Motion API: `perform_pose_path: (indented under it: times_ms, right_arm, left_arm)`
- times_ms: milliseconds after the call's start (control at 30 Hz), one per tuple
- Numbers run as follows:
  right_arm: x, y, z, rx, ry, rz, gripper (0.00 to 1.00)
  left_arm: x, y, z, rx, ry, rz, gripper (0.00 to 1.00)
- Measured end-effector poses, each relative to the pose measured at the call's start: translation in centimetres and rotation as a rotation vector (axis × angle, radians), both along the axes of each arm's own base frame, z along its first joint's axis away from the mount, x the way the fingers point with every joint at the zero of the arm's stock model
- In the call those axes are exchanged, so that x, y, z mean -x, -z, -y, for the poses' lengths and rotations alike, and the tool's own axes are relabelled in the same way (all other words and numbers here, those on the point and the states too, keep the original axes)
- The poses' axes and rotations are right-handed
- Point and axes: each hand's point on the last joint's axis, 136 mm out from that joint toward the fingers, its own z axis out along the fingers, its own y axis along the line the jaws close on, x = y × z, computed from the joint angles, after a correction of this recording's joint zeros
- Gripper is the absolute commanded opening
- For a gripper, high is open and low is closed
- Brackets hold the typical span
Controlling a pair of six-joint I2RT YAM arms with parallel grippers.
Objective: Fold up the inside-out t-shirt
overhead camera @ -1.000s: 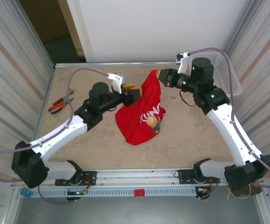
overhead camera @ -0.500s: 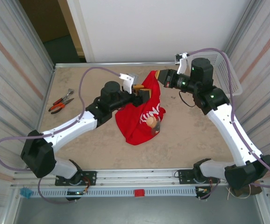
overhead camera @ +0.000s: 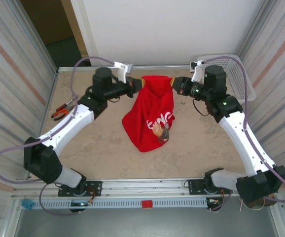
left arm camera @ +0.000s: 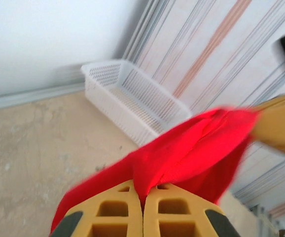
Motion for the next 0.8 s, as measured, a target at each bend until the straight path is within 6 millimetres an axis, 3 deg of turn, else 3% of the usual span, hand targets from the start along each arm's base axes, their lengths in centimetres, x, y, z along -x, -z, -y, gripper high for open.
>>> perform_pose_path:
  times_ms: [67, 133, 267, 367, 433, 533, 667, 800]
  right_arm:
    - [-1.0, 1.2, 0.0, 0.02, 0.006, -0.02, 0.29]
    - [-1.5, 2.5, -0.2, 0.043, 0.005, -0.043, 0.46]
    - [-0.9, 4.2, 0.0, 0.09, 0.008, -0.056, 0.49]
    - [2.7, 3.4, -2.0, 0.126, -0.066, -0.001, 0.51]
    - [6.0, 1.8, -4.1, 0.131, -0.152, 0.069, 0.56]
    - [9.3, 0.2, -6.5, 0.13, -0.251, 0.147, 0.64]
    - [8.9, 1.9, -8.2, 0.193, -0.249, 0.139, 0.7]
    - [5.9, 6.7, -9.3, 0.311, -0.182, 0.058, 0.72]
  left_arm:
    - [0.7, -2.4, -0.8, 0.058, 0.057, 0.001, 0.0]
    - [1.4, -4.0, -1.1, 0.104, 0.109, -0.004, 0.0]
    - [1.9, -5.7, -2.1, 0.16, 0.169, -0.032, 0.0]
    - [2.2, -6.2, -2.3, 0.178, 0.203, -0.054, 0.0]
    - [2.5, -6.7, -2.1, 0.186, 0.236, -0.062, 0.0]
    - [3.1, -7.4, -1.9, 0.198, 0.273, -0.071, 0.0]
    - [3.5, -8.1, -1.6, 0.214, 0.302, -0.075, 0.0]
    - [4.1, -8.6, -0.9, 0.223, 0.329, -0.086, 0.0]
